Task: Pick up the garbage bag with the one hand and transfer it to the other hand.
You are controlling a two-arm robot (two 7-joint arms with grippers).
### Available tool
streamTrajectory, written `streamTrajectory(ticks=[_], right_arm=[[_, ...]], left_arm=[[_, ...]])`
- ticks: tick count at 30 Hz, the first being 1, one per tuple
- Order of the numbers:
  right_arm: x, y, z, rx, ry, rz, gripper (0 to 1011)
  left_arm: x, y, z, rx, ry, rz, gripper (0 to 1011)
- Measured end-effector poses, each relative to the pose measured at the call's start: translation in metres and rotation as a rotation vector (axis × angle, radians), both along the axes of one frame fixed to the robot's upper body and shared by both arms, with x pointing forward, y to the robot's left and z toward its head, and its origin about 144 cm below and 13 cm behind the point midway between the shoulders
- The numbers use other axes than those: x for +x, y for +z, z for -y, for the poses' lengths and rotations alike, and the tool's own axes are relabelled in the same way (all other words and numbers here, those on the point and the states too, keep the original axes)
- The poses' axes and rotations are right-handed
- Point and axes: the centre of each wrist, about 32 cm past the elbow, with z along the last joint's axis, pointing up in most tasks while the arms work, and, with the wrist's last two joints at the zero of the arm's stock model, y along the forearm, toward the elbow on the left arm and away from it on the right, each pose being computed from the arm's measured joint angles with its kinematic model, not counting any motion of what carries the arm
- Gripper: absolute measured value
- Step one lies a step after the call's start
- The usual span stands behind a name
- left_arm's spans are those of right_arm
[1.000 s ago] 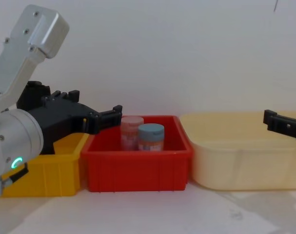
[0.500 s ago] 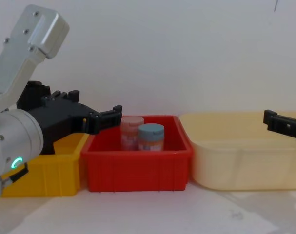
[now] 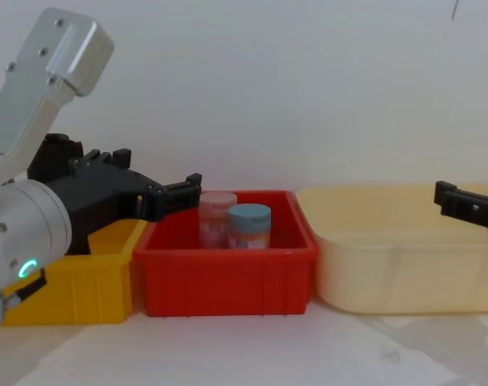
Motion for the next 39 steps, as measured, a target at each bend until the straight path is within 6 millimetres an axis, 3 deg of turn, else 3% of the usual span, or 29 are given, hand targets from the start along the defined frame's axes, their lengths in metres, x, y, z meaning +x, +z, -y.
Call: streamTrajectory(ticks=[16,26,30,39], right_arm=[[0.003,0.001,-0.001,0.002,0.006,0.004,1000],[0.022,0.02,-0.01,0.02,0.076,0.022,1000],[0.03,0.031,-0.02,0.031,0.118,0.027,1000],[0.048,0.053,-0.053,0.049,0.213,0.029,1000]], left_arm=[[0.001,0.002,0.0,0.004,0.0,-0.004,1001],[-0.001,0.036,-0.002,0.0,0.005,-0.025,1002],[-0.012,0.052,-0.011,-0.013,0.033,-0.054,1001],[-0.049,0.066,-0.043,-0.06,0.129,-0.116,1001]])
